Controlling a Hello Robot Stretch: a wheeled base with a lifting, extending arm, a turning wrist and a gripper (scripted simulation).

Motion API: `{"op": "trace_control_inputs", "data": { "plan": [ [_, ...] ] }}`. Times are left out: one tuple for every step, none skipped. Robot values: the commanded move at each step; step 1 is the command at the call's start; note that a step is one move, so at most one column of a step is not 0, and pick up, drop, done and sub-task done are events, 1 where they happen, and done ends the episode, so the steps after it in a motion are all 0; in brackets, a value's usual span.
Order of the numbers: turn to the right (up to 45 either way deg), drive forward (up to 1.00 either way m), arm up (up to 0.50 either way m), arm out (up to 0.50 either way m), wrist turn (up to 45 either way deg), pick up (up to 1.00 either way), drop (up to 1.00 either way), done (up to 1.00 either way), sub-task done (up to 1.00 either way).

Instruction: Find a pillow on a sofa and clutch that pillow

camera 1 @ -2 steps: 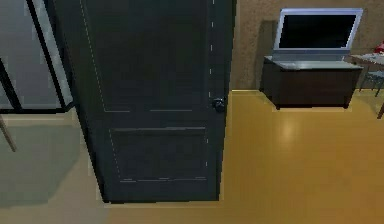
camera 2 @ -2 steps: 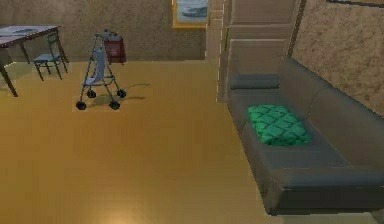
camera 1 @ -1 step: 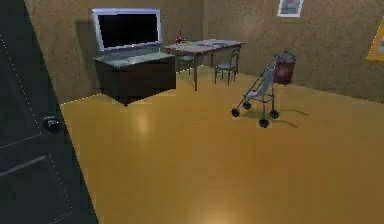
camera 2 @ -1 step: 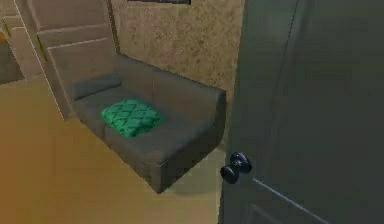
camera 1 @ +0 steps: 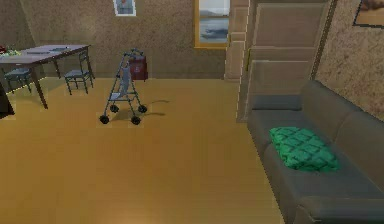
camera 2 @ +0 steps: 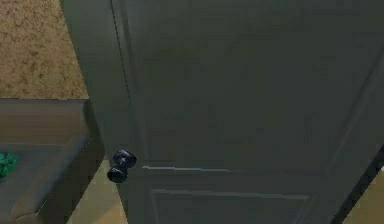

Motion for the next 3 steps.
{"op": "trace_control_inputs", "data": {
  "plan": [
    [0.0, 0.4, 0.0, 0.0, 0.0, 0.0, 0.0, 0.0, 0.0],
    [-45.0, 0.0, 0.0, 0.0, 0.0, 0.0, 0.0, 0.0, 0.0],
    [45.0, 0.0, 0.0, 0.0, 0.0, 0.0, 0.0, 0.0, 0.0]
  ]
}}
